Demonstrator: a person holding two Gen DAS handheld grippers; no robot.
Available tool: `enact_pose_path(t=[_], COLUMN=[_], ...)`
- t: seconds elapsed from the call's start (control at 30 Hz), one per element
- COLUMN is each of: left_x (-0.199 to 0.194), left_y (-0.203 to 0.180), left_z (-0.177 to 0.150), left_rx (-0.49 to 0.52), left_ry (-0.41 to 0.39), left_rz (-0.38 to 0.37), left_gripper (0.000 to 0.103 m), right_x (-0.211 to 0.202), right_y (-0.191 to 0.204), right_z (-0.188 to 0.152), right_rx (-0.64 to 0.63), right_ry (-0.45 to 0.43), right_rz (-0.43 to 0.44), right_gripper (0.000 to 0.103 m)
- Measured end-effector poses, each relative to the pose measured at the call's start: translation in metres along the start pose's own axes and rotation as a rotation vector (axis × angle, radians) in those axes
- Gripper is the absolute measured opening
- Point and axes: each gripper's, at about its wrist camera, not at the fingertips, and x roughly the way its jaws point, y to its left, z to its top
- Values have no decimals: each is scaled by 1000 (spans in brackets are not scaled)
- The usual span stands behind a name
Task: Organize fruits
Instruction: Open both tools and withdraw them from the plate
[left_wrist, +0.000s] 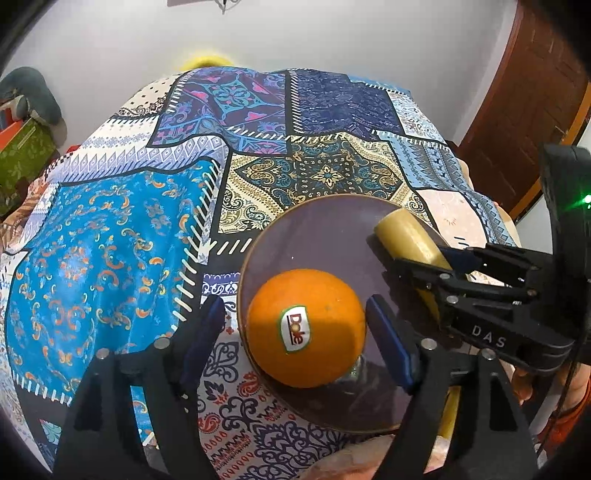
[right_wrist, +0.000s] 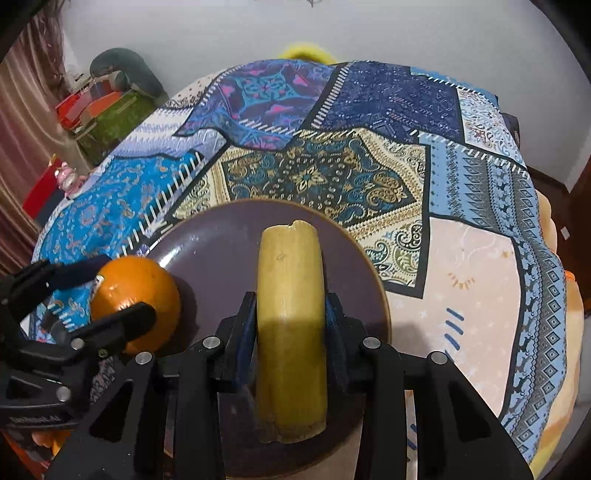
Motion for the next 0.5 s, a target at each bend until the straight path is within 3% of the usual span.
enact_pose_path(t=[0.3, 0.5], left_x=[-27, -66], left_y=[0, 5], left_z=[-1, -9], left_rx=[-12, -35], left_ry=[-33, -82], left_rz=[45, 65], left_gripper=[81, 87], right_x=[-14, -50], right_y=[6, 9], right_z=[0, -16], right_rx=[-31, -30], right_ry=[-27, -82], right_rz=[-18, -25], right_gripper=[36, 43])
